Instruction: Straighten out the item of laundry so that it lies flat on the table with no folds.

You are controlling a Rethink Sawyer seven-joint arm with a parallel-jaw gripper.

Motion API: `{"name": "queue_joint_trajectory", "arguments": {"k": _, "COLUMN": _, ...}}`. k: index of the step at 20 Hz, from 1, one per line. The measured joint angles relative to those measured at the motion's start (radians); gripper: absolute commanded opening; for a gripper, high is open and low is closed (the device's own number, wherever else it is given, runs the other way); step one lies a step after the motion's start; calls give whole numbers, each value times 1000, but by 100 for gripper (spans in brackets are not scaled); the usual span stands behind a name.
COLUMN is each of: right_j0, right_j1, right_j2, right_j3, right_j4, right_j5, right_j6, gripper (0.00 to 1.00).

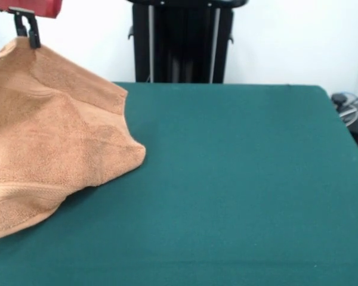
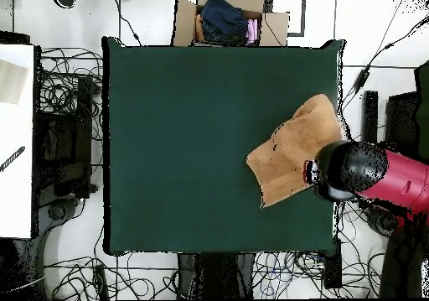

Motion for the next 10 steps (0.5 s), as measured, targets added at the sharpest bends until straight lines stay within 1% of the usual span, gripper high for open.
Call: {"name": "queue_joint_trajectory", "arguments": {"k": 10, "right_j0": 68, "right_j1": 1, "right_j2": -18, "right_j3": 0, "right_j4": -2, "right_j5": 6, "right_j6": 0, "gripper": 0}}
